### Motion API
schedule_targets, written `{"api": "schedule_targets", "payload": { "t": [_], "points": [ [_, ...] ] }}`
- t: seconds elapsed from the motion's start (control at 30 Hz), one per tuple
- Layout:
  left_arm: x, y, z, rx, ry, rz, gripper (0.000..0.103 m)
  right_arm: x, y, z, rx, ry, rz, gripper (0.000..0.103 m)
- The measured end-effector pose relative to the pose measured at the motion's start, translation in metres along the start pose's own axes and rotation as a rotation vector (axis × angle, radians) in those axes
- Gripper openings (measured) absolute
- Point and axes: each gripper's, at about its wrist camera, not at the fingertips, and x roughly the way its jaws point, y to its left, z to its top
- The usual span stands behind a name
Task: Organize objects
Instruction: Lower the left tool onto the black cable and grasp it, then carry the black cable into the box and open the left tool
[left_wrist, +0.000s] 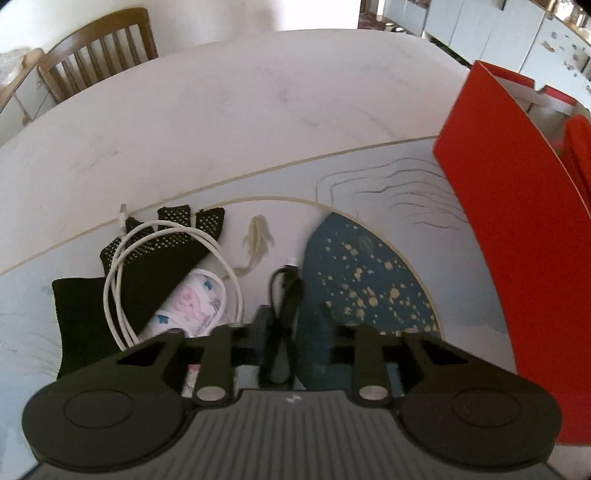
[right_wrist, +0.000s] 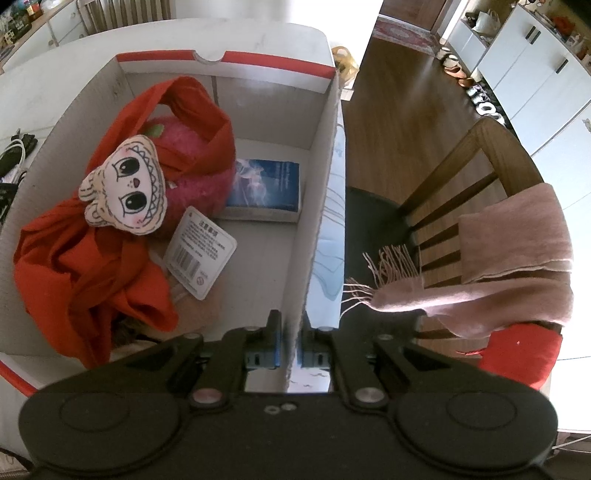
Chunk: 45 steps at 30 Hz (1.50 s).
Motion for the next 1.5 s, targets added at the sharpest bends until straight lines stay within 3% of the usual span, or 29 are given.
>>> {"api": "schedule_targets", "payload": {
  "t": [0.17, 0.33, 0.63, 0.83, 1.2, 1.5],
  "points": [
    [-0.001, -0.006, -0.001, 0.019, 0.01, 0.026, 0.009, 0.0, 0.0, 0.0, 0.0, 0.001, 0.0, 0.006],
    [-0.02, -0.006, -0.004, -0.003, -0.001, -0.015, 0.009, 0.0, 0.0, 0.0, 0.0, 0.0, -0.001, 0.006],
    [-0.08, -0.027, -0.007, 0.035, -0.039, -0.062, 0.008, 0.001, 0.0, -0.001, -0.005, -0.005, -0.004, 0.006],
    [-0.123, -0.046, -0.002, 0.079, -0.095, -0.135, 0.008, 0.0, -0.001, -0.001, -0.008, -0.009, 0.0, 0.006],
    [-0.194, -0.112, 0.028, 0.22, -0.208, -0.285, 0.008, 0.001, -0.004, -0.001, -0.008, -0.016, 0.024, 0.004],
    [-0.19, -0.179, 0.052, 0.325, -0.248, -0.357, 0.008, 0.003, -0.006, -0.002, -0.004, -0.02, 0.032, 0.004]
  ]
}}
